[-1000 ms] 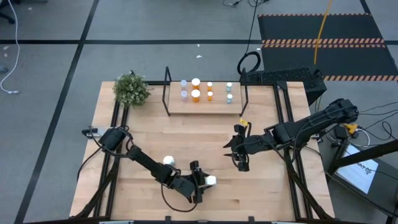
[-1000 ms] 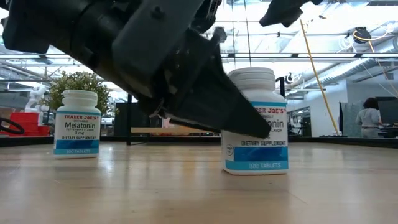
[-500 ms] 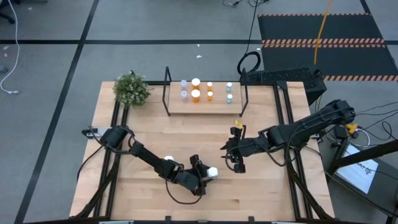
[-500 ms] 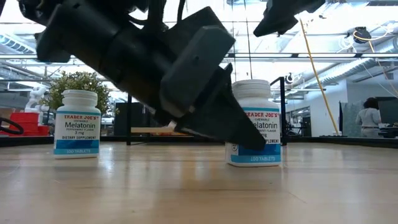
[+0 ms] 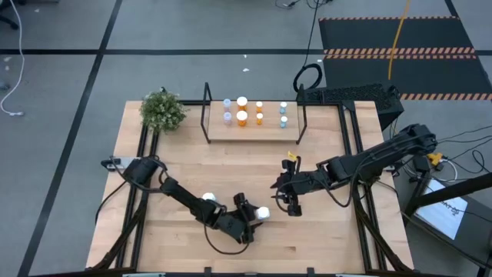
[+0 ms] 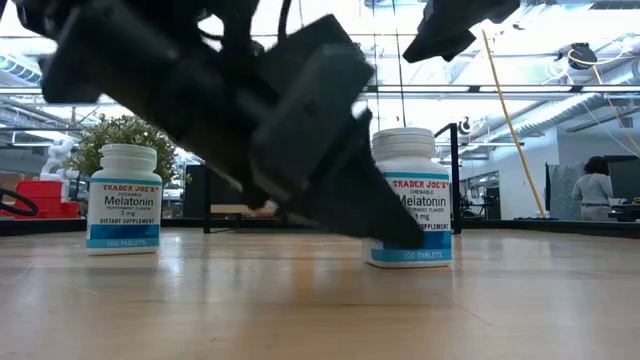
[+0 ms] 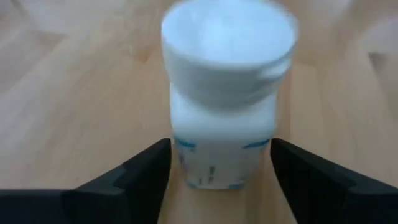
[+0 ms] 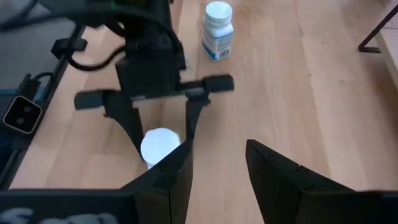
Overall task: Pick and place medicine bottles onto shelf by color
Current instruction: Put the right white pill bottle on the shelf
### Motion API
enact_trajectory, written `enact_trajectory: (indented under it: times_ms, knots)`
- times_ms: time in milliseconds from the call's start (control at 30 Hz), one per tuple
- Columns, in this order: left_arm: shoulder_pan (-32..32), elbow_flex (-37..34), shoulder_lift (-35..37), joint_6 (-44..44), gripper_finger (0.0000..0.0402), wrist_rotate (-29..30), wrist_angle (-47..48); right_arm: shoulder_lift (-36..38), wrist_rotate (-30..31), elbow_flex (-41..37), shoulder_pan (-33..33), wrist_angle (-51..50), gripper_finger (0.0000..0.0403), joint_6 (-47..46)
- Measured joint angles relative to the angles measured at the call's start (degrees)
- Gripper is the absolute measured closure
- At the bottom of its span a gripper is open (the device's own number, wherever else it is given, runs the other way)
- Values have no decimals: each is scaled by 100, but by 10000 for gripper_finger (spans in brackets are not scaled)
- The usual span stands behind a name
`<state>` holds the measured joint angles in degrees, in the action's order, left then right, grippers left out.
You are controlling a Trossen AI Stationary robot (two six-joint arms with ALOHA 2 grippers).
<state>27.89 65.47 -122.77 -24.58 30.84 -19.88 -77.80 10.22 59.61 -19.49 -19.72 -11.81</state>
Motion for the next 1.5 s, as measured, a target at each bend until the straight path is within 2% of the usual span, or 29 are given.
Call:
enact_trajectory:
  times_ms: [100,400,567,700,1033,1133,1267,1500]
  knots:
    - [-70,-1,-222,34,157,-221,-340,-120,-6,0,2,131,259,67]
    - [-98,11,-387,107,242,-106,-410,-246,-603,0,22,-211,259,-149]
    - [-153,0,-410,368,230,-213,-744,-477,-750,4,-13,161,243,-161]
    - [-156,-2,-400,533,217,-229,-763,-760,-887,55,4,234,207,-150]
    - [-162,-12,-274,636,228,-216,-722,-1383,-943,272,-9,136,121,-234]
    - [-166,-17,-186,735,226,-222,-640,-1528,-1208,274,36,278,103,-205]
    - [-205,-14,-125,703,225,-259,-651,-1552,-1355,280,76,518,97,-87]
    - [-314,4,-95,532,225,-235,-677,-1608,-1498,280,61,428,117,63]
